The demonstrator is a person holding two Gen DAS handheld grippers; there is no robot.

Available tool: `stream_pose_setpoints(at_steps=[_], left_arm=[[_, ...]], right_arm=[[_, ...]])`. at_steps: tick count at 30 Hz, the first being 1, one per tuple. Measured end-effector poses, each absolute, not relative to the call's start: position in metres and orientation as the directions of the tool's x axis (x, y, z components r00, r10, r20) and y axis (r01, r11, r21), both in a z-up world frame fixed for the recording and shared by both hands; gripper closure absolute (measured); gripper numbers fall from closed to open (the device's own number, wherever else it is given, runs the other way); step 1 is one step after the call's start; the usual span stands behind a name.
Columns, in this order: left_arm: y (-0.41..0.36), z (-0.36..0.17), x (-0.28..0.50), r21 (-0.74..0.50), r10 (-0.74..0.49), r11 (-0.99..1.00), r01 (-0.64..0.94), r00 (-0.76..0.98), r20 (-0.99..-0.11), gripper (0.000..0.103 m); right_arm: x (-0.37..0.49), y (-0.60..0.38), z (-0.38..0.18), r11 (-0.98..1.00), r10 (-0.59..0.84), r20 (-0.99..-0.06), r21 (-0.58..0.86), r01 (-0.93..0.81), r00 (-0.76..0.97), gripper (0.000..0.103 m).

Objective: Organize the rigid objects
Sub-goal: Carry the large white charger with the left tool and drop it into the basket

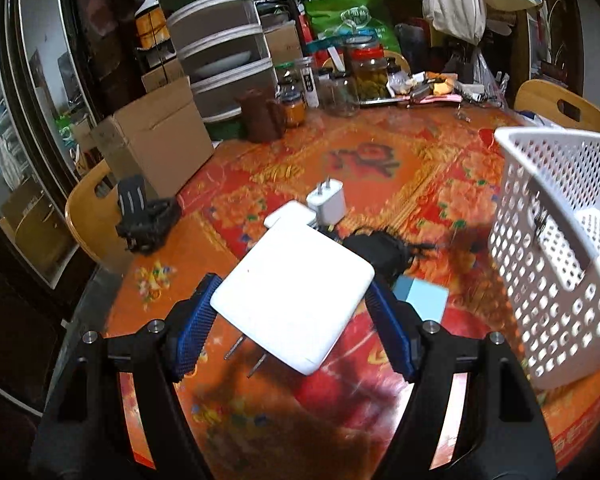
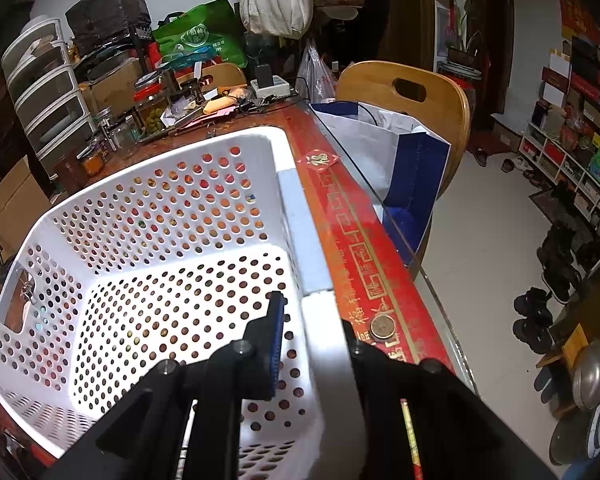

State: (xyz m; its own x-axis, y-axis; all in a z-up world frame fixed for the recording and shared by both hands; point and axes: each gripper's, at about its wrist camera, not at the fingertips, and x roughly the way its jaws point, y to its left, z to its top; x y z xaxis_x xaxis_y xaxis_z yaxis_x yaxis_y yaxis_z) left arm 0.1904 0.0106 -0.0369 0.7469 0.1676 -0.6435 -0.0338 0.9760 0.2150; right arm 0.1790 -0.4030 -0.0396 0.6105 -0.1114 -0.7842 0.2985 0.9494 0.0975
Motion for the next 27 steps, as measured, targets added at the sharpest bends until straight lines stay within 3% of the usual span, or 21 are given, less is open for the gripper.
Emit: stream_pose_setpoints(at_steps=[20,27], left_arm=[[-0.139,0.038,0.21,0.373,0.12,0.92,0.12,0.82,-0.559,0.031],[-0.226,0.023,0.234,0.462,0.094,0.828,0.316,0.735,-0.671,0.031]], right_arm=[[0.179,-0.405,-0.04,0.951,-0.072,-0.783,0.132,0.278,0.618,0.09],[0.178,-0.406,-0.041,0.949,-0.063,-0.782,0.146,0.279,0.62,0.09]])
